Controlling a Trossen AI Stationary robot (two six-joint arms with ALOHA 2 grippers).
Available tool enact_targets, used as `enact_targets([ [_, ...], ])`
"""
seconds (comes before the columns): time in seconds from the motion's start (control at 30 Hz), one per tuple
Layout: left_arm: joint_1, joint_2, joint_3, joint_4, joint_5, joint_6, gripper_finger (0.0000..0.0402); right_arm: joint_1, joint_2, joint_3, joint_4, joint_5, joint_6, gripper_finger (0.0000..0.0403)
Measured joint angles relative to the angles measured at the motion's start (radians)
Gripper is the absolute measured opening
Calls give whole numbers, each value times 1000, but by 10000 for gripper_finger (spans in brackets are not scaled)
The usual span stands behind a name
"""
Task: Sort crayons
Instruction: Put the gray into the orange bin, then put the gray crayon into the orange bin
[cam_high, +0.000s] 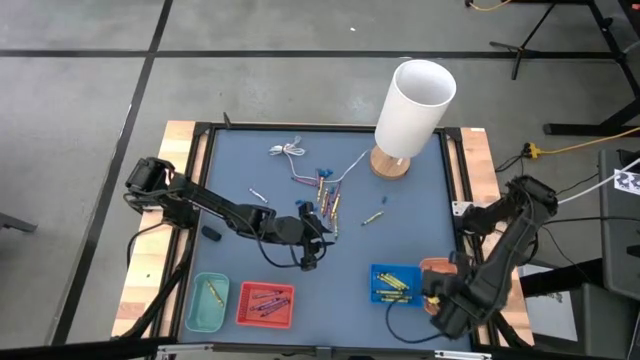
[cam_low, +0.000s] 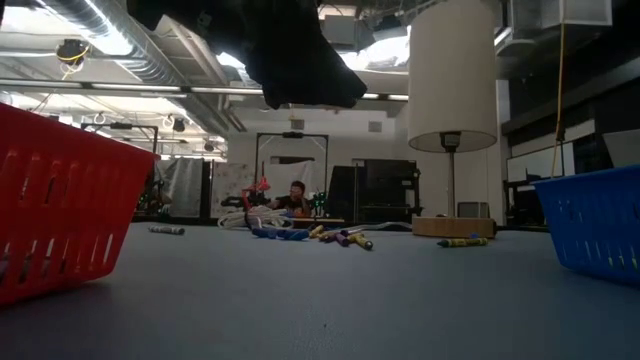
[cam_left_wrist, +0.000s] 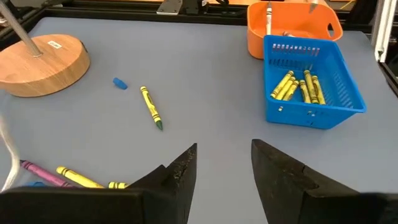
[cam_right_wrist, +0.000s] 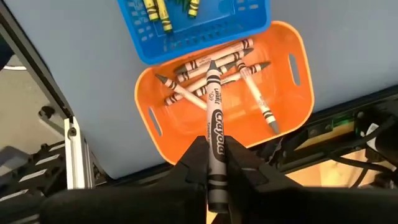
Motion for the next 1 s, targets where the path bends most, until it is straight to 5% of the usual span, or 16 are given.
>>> enact_targets([
  [0.43, 127, 0, 0, -2, 39, -17, 135, 35, 0, 0, -4, -4, 49, 28],
  [0.57, 184, -9, 0, -25, 68, -14, 135, 35, 0, 0, -4, -4, 49, 58],
  [0.8, 319, -131, 0, -338, 147, 68, 135, 35, 0, 0, -4, 26, 37, 133],
  [1.0, 445, -229, 1, -734, 239, 187, 135, 35, 0, 0, 0, 118, -36, 153],
])
